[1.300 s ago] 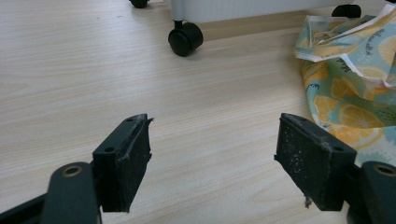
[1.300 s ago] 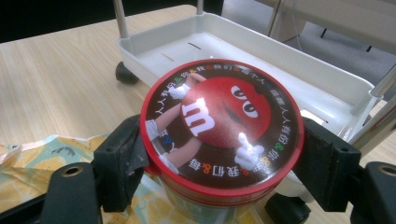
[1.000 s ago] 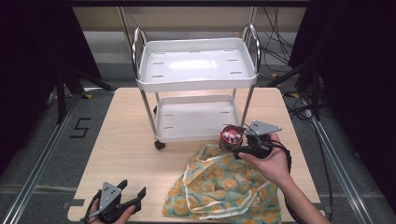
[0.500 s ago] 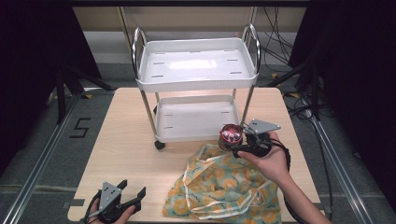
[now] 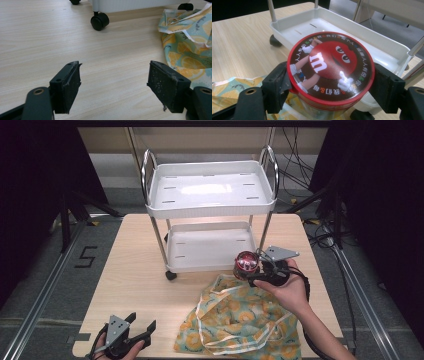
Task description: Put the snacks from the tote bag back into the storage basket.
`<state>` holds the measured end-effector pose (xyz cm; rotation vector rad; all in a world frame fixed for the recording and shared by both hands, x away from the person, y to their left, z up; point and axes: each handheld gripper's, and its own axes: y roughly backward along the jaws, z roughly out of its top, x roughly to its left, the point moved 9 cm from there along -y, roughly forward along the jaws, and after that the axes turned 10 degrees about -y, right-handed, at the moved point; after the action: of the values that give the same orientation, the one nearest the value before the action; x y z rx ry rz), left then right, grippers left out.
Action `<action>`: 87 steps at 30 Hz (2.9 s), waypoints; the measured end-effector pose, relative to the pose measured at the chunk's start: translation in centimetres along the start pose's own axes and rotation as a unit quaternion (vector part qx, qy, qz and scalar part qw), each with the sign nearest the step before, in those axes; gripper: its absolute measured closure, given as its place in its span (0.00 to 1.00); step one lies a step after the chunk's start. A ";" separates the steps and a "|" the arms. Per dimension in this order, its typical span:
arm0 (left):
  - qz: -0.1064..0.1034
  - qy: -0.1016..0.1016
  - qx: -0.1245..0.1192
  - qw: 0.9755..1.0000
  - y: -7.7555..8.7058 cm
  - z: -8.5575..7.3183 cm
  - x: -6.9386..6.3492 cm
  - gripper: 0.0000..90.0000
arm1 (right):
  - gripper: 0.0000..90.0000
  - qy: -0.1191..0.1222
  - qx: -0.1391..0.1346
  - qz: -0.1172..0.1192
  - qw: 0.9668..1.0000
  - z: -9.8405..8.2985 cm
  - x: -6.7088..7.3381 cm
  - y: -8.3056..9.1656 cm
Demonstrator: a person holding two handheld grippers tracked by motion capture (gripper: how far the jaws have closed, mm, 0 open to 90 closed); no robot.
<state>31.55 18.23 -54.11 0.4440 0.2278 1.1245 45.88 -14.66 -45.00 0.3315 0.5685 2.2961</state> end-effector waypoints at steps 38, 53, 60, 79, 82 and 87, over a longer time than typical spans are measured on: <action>0.002 -0.004 0.004 1.000 0.1 -0.1 0.1 0.29 | 0.29 0.005 -0.001 -0.002 1.000 1.3 0.4 -0.8; 0.002 -0.002 0.001 1.000 0.1 0.0 0.0 0.29 | 0.29 0.006 0.001 0.003 1.000 1.7 0.7 -1.2; 0.003 -0.002 0.001 1.000 0.1 0.0 0.1 0.29 | 0.29 0.009 -0.004 0.004 1.000 1.9 0.8 -1.4; 0.002 -0.003 0.001 1.000 0.1 0.0 0.1 0.29 | 0.29 0.014 0.000 0.009 1.000 2.3 1.2 -2.0; 0.002 -0.003 0.000 1.000 0.1 0.0 0.1 0.29 | 0.29 0.004 0.005 0.009 1.000 2.3 1.5 -2.0; 0.002 -0.002 0.000 1.000 0.1 0.0 0.1 0.29 | 0.29 0.017 -0.001 0.009 1.000 2.8 1.7 -2.3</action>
<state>31.52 18.31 -54.02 0.4458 0.2240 1.1274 47.19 -11.17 -43.54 0.2991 0.5832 2.3223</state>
